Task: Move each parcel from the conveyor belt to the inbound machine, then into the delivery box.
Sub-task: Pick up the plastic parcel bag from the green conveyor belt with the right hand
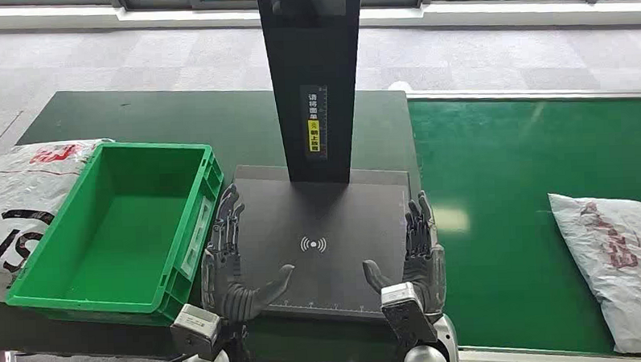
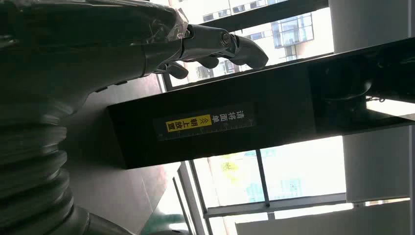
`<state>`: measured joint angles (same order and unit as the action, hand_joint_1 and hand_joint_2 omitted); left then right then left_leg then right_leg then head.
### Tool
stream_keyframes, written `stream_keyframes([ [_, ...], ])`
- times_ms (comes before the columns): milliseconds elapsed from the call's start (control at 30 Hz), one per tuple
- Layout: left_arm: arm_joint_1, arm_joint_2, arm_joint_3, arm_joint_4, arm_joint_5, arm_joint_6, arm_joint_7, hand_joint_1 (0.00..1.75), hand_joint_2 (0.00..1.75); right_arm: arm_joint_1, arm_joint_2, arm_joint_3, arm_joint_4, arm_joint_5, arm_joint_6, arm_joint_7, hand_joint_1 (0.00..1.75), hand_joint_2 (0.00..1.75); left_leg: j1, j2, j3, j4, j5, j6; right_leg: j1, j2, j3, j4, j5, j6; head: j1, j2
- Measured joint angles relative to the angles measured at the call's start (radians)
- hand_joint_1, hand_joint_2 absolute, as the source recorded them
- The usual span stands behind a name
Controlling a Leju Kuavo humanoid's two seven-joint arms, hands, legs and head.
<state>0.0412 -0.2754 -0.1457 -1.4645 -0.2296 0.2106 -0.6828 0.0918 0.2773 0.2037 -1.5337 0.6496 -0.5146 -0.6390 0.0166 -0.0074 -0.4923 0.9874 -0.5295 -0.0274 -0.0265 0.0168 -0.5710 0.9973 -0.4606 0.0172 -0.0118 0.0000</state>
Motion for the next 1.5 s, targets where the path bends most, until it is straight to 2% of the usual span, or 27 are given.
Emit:
stream_keyframes([
  [633, 0.003, -0.003, 0.007, 0.005, 0.0, -0.003, -0.015, 0.0, 1.75, 0.005, 0.003, -0.019, 0.005, 0.005, -0.009, -0.028, 0.0, 1.75, 0.0, 0.0, -0.001, 0.0, 0.0, 0.0, 0.0, 0.0, 0.0, 0.0, 0.0, 0.0, 0.0, 0.0],
  [700, 0.004, -0.004, 0.011, 0.004, 0.0, -0.003, -0.015, 0.0, 1.75, 0.004, 0.003, -0.023, 0.009, 0.055, -0.042, 0.01, 0.0, 1.75, 0.0, 0.0, -0.001, 0.0, 0.0, 0.0, 0.0, 0.0, 0.0, 0.0, 0.0, 0.0, 0.0, 0.0],
  [800, 0.006, -0.005, 0.014, -0.002, 0.0, -0.005, -0.012, 0.0, 1.75, 0.003, 0.001, -0.053, 0.025, 0.223, -0.116, 0.128, 0.0, 1.75, 0.0, 0.0, -0.001, 0.0, 0.0, 0.0, 0.0, 0.0, 0.0, 0.0, 0.0, 0.0, 0.0, 0.0],
  [933, 0.008, -0.005, 0.016, -0.01, 0.002, -0.008, -0.008, 0.0, 1.75, -0.003, 0.001, -0.107, 0.05, 0.318, -0.146, 0.198, 0.0, 1.75, 0.0, 0.0, -0.002, 0.0, 0.0, 0.0, 0.0, 0.0, 0.0, 0.0, 0.0, 0.0, 0.0, 0.0],
  [1033, 0.012, -0.005, 0.017, -0.015, 0.007, -0.014, -0.013, 0.0, 1.75, -0.034, -0.002, -0.184, 0.086, 0.474, -0.172, 0.301, 0.0, 1.75, 0.0, 0.0, -0.002, 0.0, 0.0, 0.0, 0.0, 0.0, 0.0, 0.0, 0.0, 0.0, 0.0, 0.0],
  [1167, 0.015, -0.005, 0.022, -0.019, 0.027, -0.016, -0.017, 0.0, 1.75, -0.124, -0.018, -0.394, 0.177, 0.597, -0.181, 0.336, 0.0, 1.75, 0.0, -0.001, -0.001, 0.0, 0.0, 0.0, 0.0, -0.001, 0.001, -0.001, 0.0, 0.0, 0.0, 0.0],
  [1267, 0.015, -0.005, 0.024, -0.019, 0.038, -0.012, -0.018, 0.0, 1.75, -0.186, -0.041, -0.541, 0.235, 0.704, -0.184, 0.411, 0.0, 1.75, -0.001, -0.001, -0.001, 0.0, 0.0, 0.0, -0.001, -0.001, 0.001, -0.001, 0.0, 0.0, 0.0, 0.0],
  [1400, 0.016, -0.005, 0.026, -0.019, 0.045, -0.009, -0.018, 0.0, 1.75, -0.248, -0.079, -0.689, 0.305, 0.743, -0.184, 0.44, 0.0, 1.75, -0.001, -0.002, -0.001, 0.0, 0.0, 0.0, -0.001, -0.002, 0.001, -0.001, 0.0, 0.0, 0.0, 0.0],
  [1500, 0.016, -0.005, 0.026, -0.019, 0.046, -0.008, -0.018, 0.0, 1.75, -0.268, -0.096, -0.741, 0.334, 0.745, -0.185, 0.44, 0.0, 1.75, 0.0, -0.001, -0.001, 0.0, -0.001, 0.0, 0.0, -0.001, 0.0, -0.001, 0.0, 0.0, 0.0, 0.0],
])
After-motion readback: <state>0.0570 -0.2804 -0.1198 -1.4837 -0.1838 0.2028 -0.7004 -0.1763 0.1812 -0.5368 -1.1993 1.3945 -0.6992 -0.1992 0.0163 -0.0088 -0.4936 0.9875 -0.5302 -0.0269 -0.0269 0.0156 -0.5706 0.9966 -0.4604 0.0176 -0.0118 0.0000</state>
